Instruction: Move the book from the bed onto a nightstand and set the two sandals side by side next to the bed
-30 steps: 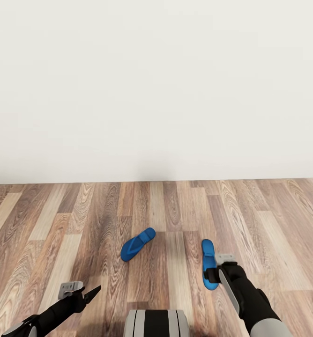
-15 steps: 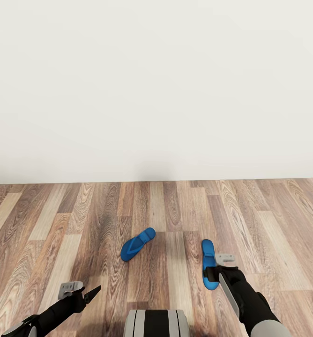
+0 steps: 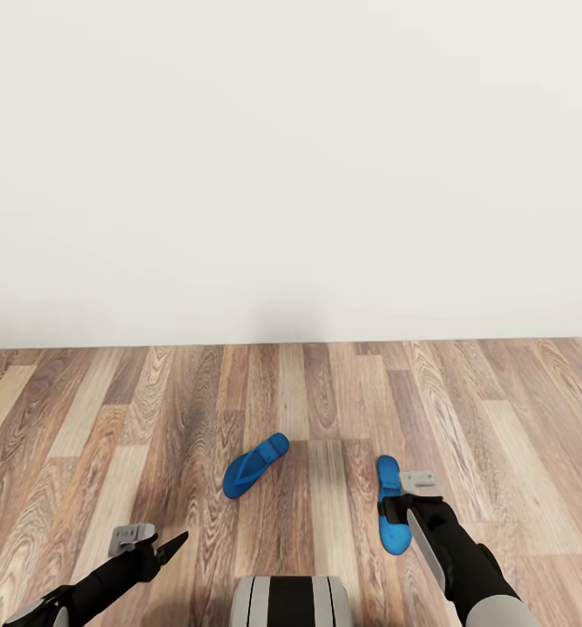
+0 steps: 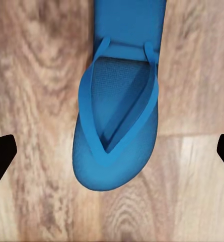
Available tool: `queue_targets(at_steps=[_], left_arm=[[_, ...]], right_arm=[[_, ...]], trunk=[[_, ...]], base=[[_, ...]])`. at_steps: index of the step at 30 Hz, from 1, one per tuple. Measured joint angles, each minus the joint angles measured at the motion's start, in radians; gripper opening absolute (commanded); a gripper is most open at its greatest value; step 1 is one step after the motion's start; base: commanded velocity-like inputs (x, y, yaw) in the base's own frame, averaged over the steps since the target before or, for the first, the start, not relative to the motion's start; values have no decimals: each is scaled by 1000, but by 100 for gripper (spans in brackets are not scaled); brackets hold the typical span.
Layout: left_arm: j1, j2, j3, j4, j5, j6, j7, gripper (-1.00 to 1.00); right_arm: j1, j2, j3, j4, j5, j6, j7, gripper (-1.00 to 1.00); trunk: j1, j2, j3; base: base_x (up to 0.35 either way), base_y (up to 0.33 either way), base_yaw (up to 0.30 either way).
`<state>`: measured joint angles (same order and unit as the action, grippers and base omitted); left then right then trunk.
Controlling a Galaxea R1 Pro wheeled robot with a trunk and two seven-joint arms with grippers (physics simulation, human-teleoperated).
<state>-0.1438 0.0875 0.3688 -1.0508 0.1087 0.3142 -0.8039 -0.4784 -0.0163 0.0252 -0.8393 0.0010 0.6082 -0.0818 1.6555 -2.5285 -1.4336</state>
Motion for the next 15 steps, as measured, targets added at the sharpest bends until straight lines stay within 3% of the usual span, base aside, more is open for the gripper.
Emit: queue_targets(at_steps=[15], left_arm=[[0,0,0,0,0,0,0,100]], right_arm=[[0,-1,4,1,0,-8,2,100]], trunk=[[0,0,0]], base=[[4,0,0]])
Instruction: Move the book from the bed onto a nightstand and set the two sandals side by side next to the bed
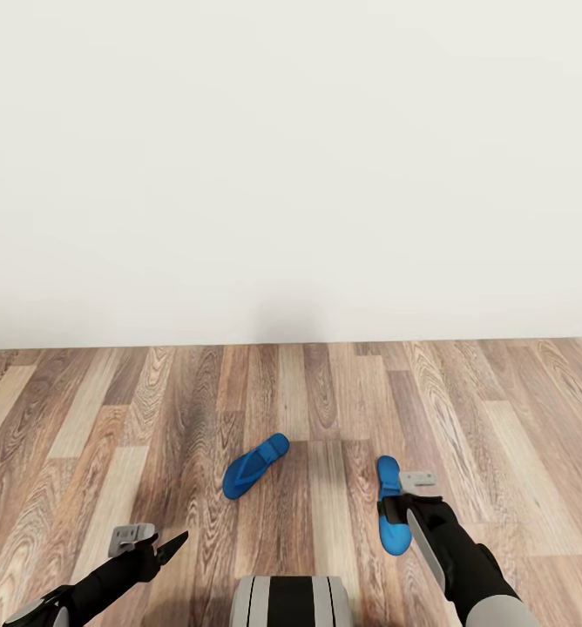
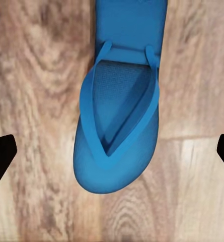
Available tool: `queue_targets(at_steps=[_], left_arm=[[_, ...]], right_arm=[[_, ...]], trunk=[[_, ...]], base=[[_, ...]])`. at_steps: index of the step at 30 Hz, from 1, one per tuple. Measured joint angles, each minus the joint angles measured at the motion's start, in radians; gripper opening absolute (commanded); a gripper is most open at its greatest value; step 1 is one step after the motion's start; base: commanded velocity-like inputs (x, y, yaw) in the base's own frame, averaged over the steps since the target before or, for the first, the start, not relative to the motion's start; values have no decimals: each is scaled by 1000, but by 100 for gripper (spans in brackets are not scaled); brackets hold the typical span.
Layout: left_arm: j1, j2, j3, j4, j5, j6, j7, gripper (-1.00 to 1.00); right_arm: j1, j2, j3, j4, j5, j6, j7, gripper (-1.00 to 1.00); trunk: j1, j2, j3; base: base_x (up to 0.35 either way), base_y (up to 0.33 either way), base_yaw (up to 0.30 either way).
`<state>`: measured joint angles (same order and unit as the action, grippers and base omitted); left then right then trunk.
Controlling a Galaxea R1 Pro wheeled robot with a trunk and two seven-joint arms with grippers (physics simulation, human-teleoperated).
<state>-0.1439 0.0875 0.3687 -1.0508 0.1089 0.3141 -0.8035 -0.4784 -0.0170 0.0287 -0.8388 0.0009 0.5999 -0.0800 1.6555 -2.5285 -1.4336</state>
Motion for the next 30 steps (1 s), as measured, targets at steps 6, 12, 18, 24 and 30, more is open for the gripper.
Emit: queue_targets(at_steps=[6,12,18,24,30], left_arm=[[0,0,0,0,0,0,0,100],[0,0,0,0,0,0,0,100],[0,0,0,0,0,0,1,100],[0,0,0,0,0,0,1,100],[0,0,0,0,0,0,1,100]], right_arm=[[0,3,2,0,1,-3,0,100],[0,5,2,1,1,-4,0,100],[0,6,3,1,4,-4,0,100],[0,7,3,1,5,-4,-1,100],[0,6,3,1,5,-4,0,100]], trunk=[[0,0,0],[0,0,0],[0,0,0],[0,0,0],[3,-1,-23]], base=[[0,0,0],[0,0,0],[0,0,0],[0,0,0],[0,0,0]])
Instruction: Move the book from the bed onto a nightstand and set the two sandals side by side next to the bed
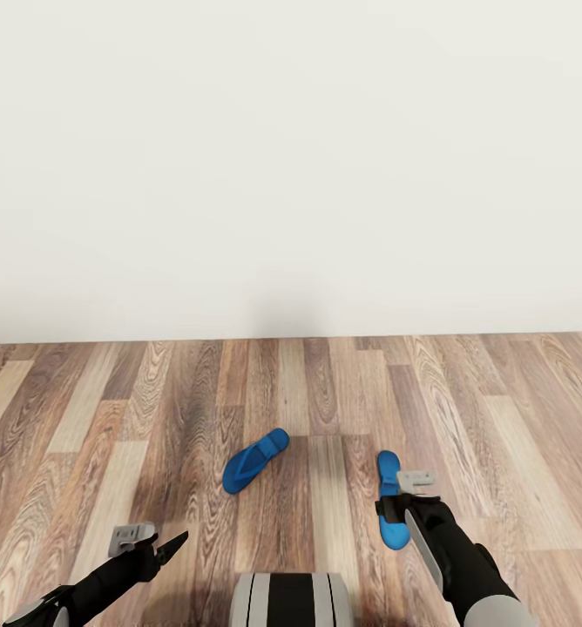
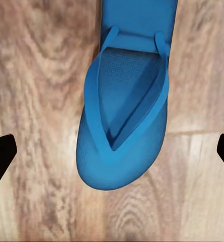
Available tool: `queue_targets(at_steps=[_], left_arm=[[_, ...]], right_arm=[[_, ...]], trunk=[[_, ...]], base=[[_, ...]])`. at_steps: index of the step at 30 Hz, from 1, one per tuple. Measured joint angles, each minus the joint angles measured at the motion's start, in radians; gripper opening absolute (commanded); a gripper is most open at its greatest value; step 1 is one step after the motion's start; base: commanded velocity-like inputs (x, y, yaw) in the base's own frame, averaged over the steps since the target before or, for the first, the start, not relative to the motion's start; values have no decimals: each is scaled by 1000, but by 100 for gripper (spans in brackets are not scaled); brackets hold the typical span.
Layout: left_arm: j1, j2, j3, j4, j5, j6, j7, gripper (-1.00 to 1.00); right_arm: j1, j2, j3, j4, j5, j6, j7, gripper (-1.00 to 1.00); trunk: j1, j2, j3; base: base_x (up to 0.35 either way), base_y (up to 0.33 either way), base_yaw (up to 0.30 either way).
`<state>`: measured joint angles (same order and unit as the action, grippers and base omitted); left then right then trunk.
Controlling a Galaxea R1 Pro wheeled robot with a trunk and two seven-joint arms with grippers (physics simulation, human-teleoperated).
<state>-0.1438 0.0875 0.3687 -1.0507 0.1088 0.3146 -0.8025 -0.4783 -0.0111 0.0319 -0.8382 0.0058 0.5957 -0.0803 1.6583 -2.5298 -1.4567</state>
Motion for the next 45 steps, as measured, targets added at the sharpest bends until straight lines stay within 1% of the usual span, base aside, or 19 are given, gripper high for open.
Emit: queue_targets(at_steps=[8,15,21,30,37,45], left_arm=[[0,0,0,0,0,0,0,100],[0,0,1,0,0,0,0,100],[0,0,1,0,0,0,-1,100],[0,0,1,0,0,0,-1,100],[0,0,0,0,0,0,0,100],[0,0,0,0,0,0,0,100]], right_arm=[[0,-1,0,-1,0,0,0,100],[0,-1,0,-1,-1,0,0,100],[0,-2,0,-1,-1,0,0,100],[0,-2,0,-1,-1,0,0,100],[0,-2,0,-1,-1,0,0,100],[0,-3,0,-1,-1,0,0,100]], trunk=[[4,-2,-31],[4,-2,-31],[3,-2,-31],[4,-2,-31],[3,-2,-31],[3,-2,-31]], base=[[0,0,0],[8,0,0],[162,0,0],[14,0,0],[178,-58,0],[47,-20,0]])
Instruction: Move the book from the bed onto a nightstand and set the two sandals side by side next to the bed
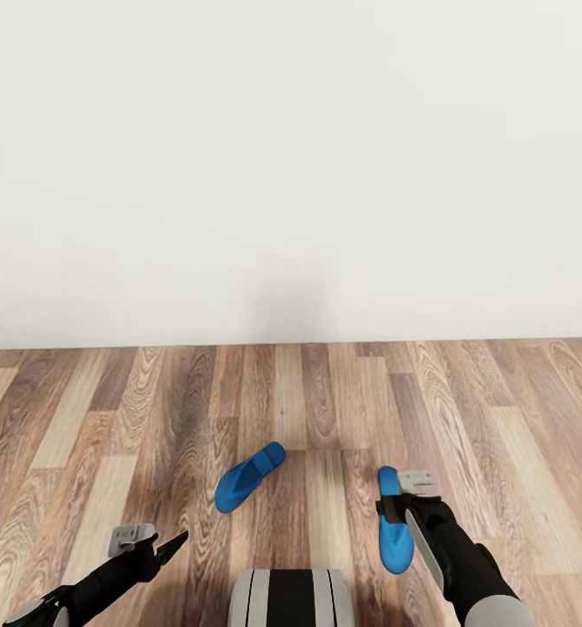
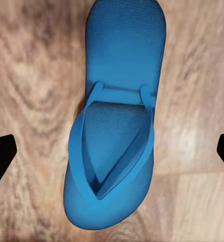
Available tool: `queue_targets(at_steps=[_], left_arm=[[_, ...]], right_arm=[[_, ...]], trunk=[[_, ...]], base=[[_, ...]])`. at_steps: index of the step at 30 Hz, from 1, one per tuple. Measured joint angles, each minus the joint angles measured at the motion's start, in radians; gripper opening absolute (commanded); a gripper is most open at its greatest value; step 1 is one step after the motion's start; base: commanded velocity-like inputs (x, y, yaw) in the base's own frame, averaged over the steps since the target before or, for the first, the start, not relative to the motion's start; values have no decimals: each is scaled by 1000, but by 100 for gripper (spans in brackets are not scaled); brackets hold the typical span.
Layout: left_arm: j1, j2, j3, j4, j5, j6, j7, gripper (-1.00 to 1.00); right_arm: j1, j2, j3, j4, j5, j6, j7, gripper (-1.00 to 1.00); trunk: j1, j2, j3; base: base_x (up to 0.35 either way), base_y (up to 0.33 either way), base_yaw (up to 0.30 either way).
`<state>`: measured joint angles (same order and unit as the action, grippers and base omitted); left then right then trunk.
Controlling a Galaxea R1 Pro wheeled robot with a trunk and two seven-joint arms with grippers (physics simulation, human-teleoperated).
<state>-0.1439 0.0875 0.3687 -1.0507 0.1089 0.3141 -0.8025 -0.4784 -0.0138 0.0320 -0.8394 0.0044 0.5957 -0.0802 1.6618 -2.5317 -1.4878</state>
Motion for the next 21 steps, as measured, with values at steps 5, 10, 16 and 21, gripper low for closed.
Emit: queue_targets(at_steps=[5,10,16,21], left_arm=[[0,0,1,0,0,0,-1,100],[0,0,1,0,0,0,-1,100],[0,0,2,0,0,0,0,100],[0,0,1,0,0,0,0,100]], right_arm=[[0,1,1,0,0,0,0,100],[0,1,1,0,0,0,0,100],[0,2,1,0,1,0,0,100],[0,2,1,0,0,0,0,100]], trunk=[[0,0,0],[0,0,0],[1,0,-4],[3,-1,-23]], base=[[98,-71,0],[17,-13,0],[1,-1,0],[0,0,0]])
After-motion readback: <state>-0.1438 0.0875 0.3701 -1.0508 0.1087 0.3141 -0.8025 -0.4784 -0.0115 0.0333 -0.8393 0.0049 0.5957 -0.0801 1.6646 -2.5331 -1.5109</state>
